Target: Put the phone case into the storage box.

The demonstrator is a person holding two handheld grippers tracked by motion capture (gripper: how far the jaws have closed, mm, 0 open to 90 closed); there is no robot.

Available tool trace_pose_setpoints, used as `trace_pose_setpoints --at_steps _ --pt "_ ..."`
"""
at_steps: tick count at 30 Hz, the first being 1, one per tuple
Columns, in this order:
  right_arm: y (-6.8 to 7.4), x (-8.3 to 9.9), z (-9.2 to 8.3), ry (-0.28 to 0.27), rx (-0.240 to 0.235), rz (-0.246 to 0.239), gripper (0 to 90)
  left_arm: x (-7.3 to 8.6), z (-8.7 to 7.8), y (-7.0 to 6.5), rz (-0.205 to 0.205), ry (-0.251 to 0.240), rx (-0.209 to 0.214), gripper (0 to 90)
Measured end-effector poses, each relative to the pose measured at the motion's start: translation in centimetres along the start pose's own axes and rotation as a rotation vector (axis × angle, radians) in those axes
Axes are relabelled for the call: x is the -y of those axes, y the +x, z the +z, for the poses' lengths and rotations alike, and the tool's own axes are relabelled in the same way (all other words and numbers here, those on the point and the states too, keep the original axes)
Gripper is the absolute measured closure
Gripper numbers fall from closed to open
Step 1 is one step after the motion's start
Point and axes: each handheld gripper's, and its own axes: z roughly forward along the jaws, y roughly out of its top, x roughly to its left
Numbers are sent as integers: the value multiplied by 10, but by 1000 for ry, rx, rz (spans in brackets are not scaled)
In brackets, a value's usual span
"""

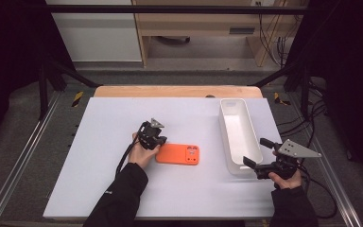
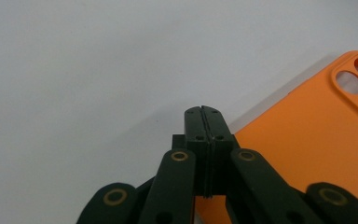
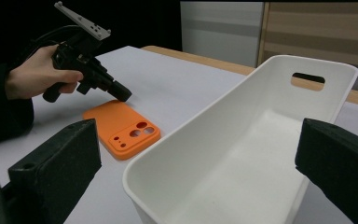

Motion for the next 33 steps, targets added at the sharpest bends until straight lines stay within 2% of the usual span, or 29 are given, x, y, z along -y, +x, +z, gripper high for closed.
trace_pose_setpoints --at_steps 6,12,16,33 --pt "0 0 0 3 -2 0 4 -1 0 -3 28 7 -16 900" --pt "0 0 0 1 -3 2 4 0 -2 -4 41 23 -8 900" --pt "0 0 -1 -1 -3 3 5 1 -6 -7 73 43 -5 900" --pt "0 -1 -1 -1 -2 1 5 13 -16 -16 98 46 23 900"
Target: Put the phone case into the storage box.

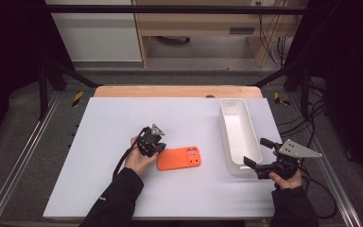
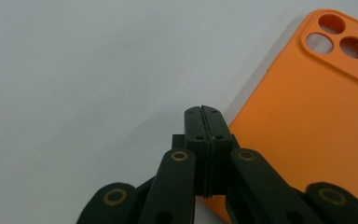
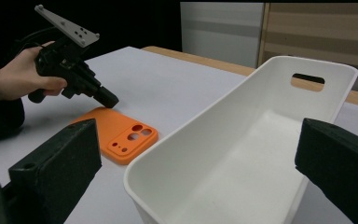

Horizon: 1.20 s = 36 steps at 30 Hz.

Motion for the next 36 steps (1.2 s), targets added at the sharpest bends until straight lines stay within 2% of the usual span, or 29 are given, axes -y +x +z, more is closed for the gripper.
trace_pose_setpoints --at_steps 12,25,36 --pt "0 0 0 0 1 -1 5 8 -7 -10 34 -2 19 900" --pt "0 0 0 2 -2 -1 5 15 -11 -18 46 -14 36 900" --pt "0 -1 -1 -3 0 -3 5 19 -16 -27 70 -5 50 900"
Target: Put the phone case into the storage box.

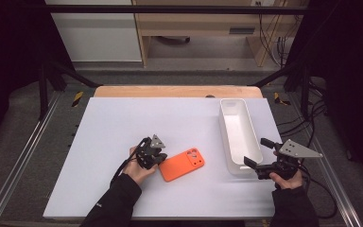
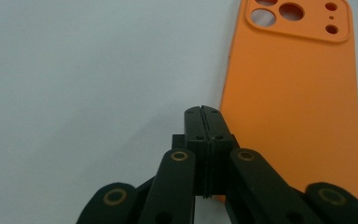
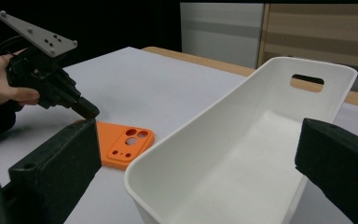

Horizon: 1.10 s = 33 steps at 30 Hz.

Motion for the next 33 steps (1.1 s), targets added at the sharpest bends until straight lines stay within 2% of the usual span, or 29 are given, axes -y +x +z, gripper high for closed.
trace_pose_setpoints --at_steps 10,11,19,22,26,29,33 --pt "0 0 1 4 -1 -4 5 1 -1 -5 -2 -2 7 900" --pt "0 0 0 3 -3 -3 5 2 -1 -6 8 -1 4 900" --pt "0 0 0 3 -2 -3 5 2 -2 -6 13 -11 0 900" --pt "0 0 0 5 -1 -4 5 1 -6 -4 11 -30 -5 900" --pt "0 0 0 5 0 -2 5 0 -16 0 -11 -82 -4 852" --pt "0 0 0 5 0 -4 5 -2 -20 0 -10 -103 -11 808" --pt "0 0 0 5 0 -3 5 -5 -29 0 -15 -145 -1 722"
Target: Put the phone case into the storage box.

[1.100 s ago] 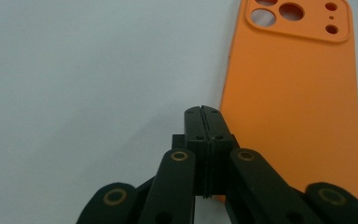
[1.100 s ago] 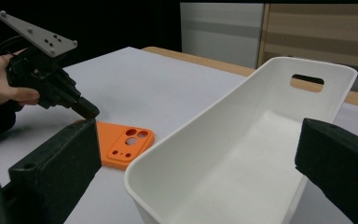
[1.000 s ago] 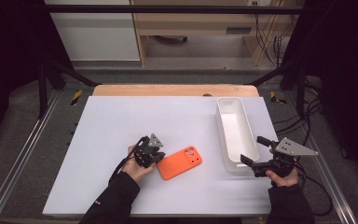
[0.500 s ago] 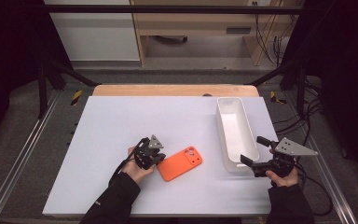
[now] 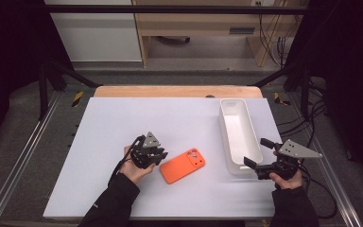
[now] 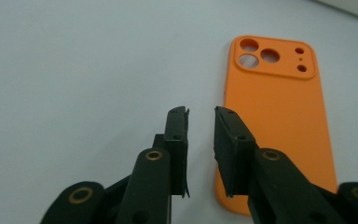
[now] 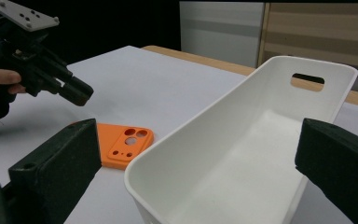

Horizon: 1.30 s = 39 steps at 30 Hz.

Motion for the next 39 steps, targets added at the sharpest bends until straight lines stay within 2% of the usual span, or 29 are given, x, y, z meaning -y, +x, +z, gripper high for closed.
trace_pose_setpoints --at_steps 1,2,6,7,8,11,16,19,24,28,37,39 --pt "0 0 0 -1 -1 -1 5 -1 -2 0 -1 -10 4 680" --pt "0 0 0 -1 -1 -1 5 -2 -4 0 -4 -21 11 680" --pt "0 0 -1 0 -1 1 4 -10 -15 -2 -2 -80 33 541" --pt "0 0 -1 0 -1 1 4 -10 -15 -2 -2 -80 33 499" --pt "0 0 -1 0 2 0 4 -11 -16 -2 0 -91 34 499" --pt "0 0 -1 -2 1 -1 4 -15 -21 -5 5 -135 38 412" --pt "0 0 -2 0 2 -4 4 -21 -28 -9 5 -179 57 293" --pt "-1 0 -2 -2 1 -7 4 -25 -32 -12 11 -189 62 260" --pt "-1 -1 -2 -2 -1 -6 4 -29 -34 -17 8 -187 69 155" --pt "0 0 -2 1 -1 -5 4 -32 -34 -19 14 -166 74 62" --pt "-1 -1 -2 -1 -2 -7 4 -38 -28 -24 47 -114 96 15" --pt "-1 -1 -2 0 -1 -7 4 -39 -25 -24 42 -101 105 8"
